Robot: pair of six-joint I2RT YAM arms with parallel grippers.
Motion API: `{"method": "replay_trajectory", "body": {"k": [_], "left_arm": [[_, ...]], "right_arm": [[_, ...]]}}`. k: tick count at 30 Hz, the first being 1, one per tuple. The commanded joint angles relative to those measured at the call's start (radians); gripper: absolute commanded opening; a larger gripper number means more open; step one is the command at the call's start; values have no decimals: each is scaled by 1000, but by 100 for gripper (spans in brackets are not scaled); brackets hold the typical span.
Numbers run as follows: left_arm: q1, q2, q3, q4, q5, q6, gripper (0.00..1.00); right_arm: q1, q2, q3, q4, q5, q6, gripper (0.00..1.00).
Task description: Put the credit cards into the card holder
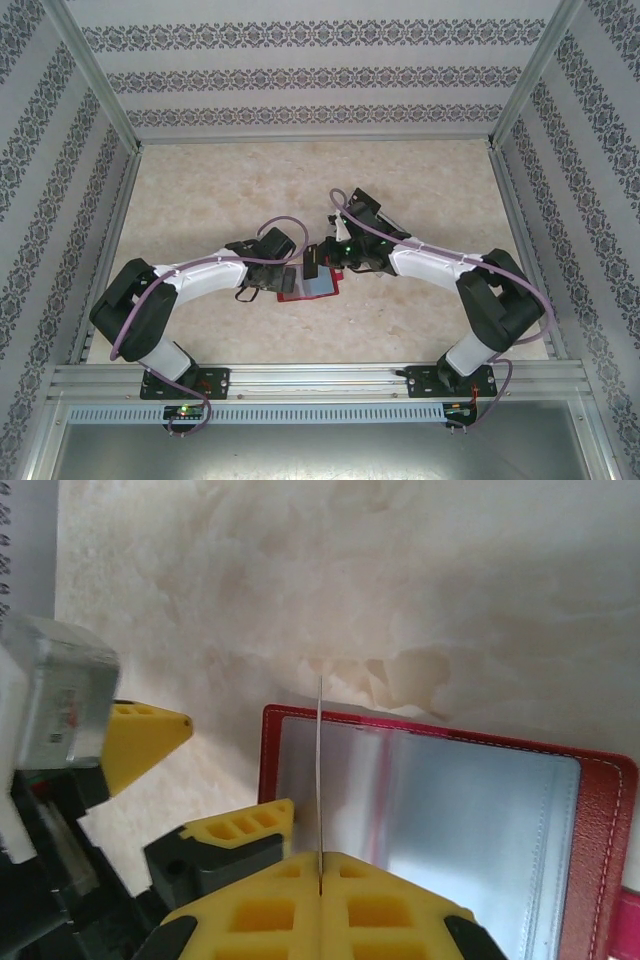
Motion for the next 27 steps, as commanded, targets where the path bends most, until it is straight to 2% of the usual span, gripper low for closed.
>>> {"method": "replay_trajectory", "body": {"k": [1,11,27], "left_arm": [[-9,7,-23,-29,-55,19,100],[9,33,-39,-17,-80,50,100],[32,20,-49,-38,-76,74,100]], "right_arm": [[10,39,-31,75,-34,20,0],[5,46,-104,114,-33,34,0],[-10,26,-129,239,-105,84,0]]}}
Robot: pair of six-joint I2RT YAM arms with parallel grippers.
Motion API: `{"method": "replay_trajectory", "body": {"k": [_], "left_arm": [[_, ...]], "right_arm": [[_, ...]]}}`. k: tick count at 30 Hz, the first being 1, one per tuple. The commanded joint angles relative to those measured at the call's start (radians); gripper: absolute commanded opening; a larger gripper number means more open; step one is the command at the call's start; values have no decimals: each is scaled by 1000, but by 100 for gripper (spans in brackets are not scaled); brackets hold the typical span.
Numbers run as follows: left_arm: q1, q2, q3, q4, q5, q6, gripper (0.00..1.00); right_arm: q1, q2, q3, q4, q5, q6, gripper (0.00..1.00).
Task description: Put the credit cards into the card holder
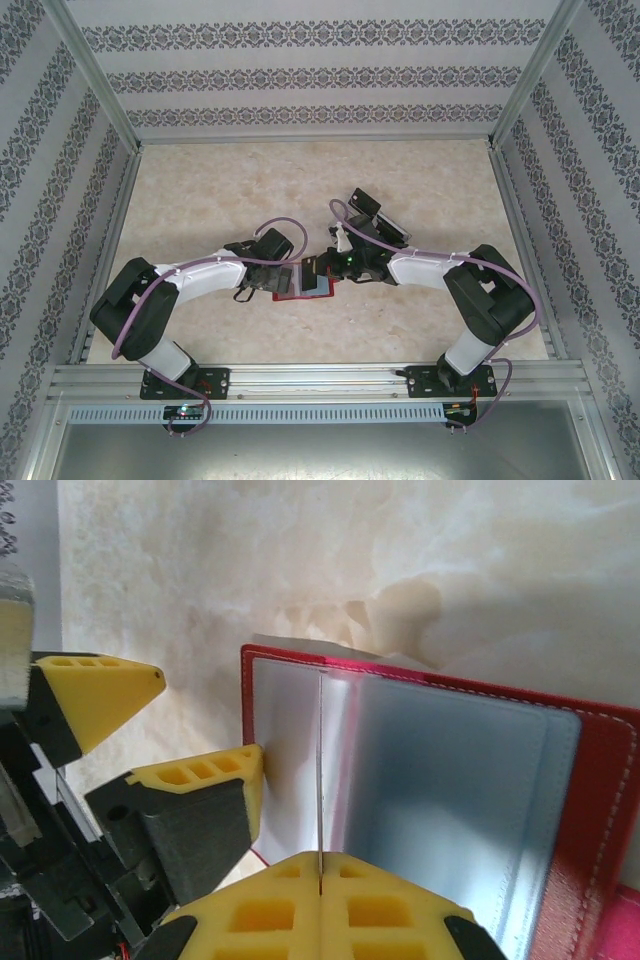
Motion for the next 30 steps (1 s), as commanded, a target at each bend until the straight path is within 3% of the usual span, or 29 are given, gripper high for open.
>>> {"method": "replay_trajectory", "body": {"k": [1,10,30], "left_arm": [[12,11,-32,-55,-24,24,100],[12,-10,-35,-102,-12,6,100],[12,-4,-59,-117,-21,-56,100]], "right_arm": [[-8,-4,-16,77,-35,34,0],[-20,58,-24,108,-19,35,0],[-57,60,-45,178,-109,22,0]]}}
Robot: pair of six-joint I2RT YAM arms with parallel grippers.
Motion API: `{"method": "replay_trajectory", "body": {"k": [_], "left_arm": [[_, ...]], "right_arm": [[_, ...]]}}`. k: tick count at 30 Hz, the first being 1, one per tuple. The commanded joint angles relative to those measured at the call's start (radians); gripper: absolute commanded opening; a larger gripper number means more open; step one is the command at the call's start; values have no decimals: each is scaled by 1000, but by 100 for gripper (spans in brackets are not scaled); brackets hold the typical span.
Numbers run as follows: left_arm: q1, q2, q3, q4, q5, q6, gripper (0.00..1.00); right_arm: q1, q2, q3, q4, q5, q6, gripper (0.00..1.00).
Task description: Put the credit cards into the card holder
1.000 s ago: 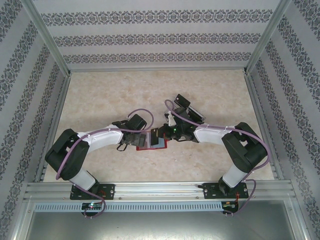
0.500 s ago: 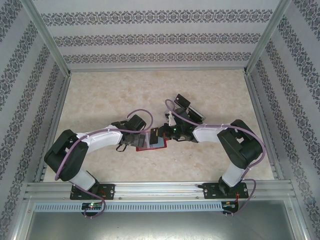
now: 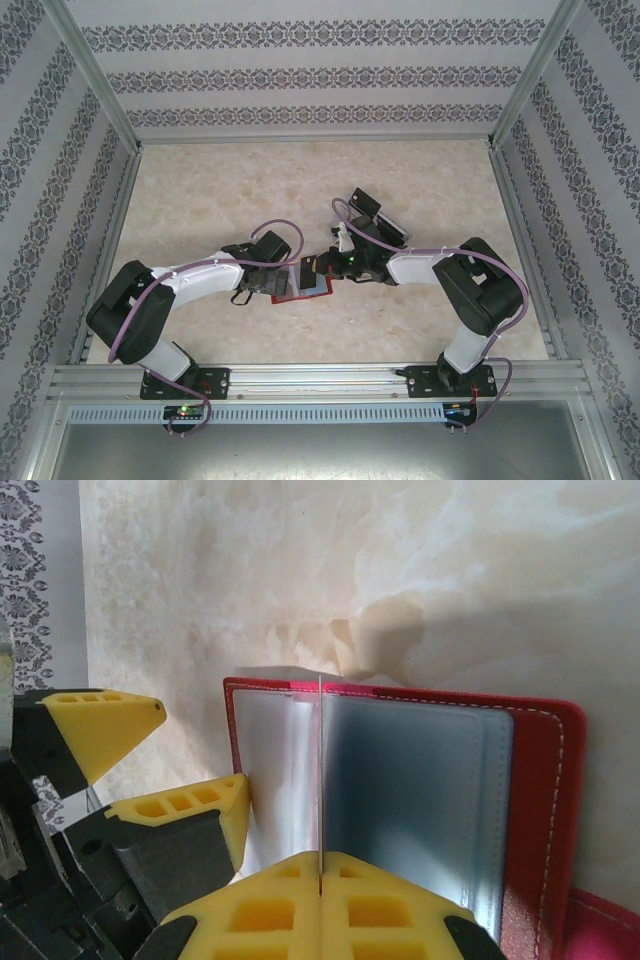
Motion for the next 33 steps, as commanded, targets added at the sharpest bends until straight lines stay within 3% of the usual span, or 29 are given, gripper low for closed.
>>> {"method": "replay_trajectory", "body": {"k": [1,12,25,33], "left_arm": [[12,21,-36,-91,-23,-10,100],[34,24,46,-95,-20,21,100],[151,131,140,-34,18,160,100],[152,-4,116,-55,90,117,100]], "right_arm": [[-17,-12,-9,37,-42,-21,0],[-33,29,-38,-82,112,-28,0],[40,-143,-169,-122,277,75,0],[53,-134,-116,-113,245,54,0]]}}
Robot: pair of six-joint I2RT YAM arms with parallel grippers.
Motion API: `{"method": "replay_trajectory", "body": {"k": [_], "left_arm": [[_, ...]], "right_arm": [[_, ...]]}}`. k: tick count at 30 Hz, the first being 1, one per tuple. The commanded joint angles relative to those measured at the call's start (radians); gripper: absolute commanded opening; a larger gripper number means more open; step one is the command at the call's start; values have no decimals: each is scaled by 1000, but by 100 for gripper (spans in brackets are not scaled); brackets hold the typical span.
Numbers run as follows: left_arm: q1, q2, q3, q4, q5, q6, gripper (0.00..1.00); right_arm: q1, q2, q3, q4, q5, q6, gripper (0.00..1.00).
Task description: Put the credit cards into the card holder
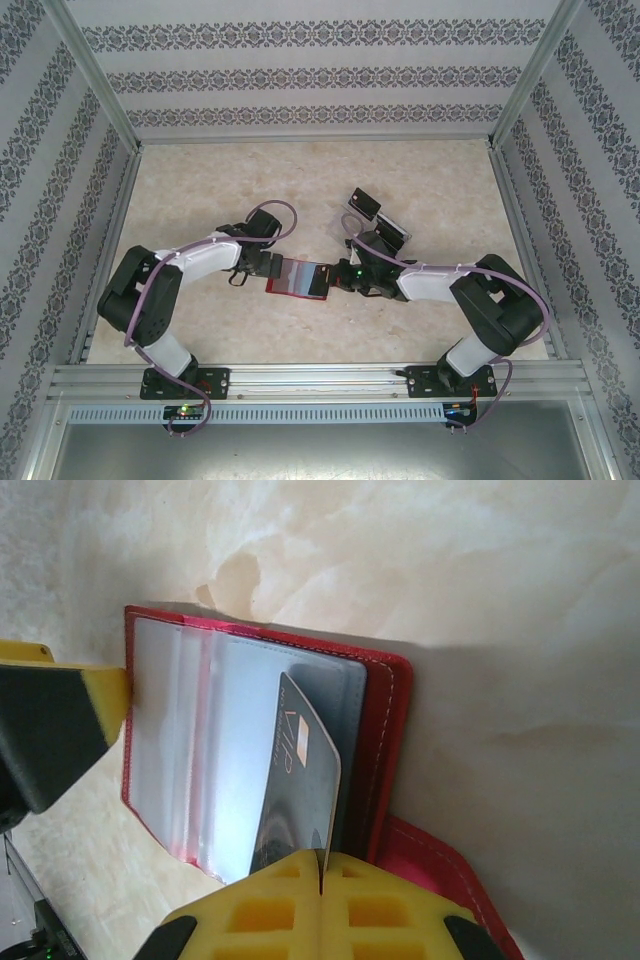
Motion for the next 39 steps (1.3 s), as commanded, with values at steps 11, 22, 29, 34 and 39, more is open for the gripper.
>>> {"method": "replay_trajectory", "body": {"k": [11,22,29,34,39], "left_arm": [[0,-106,-21,55,128,6,100],[-40,-29,-49,42,44,-12,100],[-41,-16,-77,24,-6,-52,100],[-41,-6,-98,39,-5,-65,100],[-41,1,-107,46,-1,-68,100]], "right_arm": [[5,5,115,-56,-64,-31,0],[16,40,137,12,-96,34,0],[25,87,143,75,-109,72,0],[27,111,127,142,-115,106,0],[31,132,110,206,-116,143,0]]}}
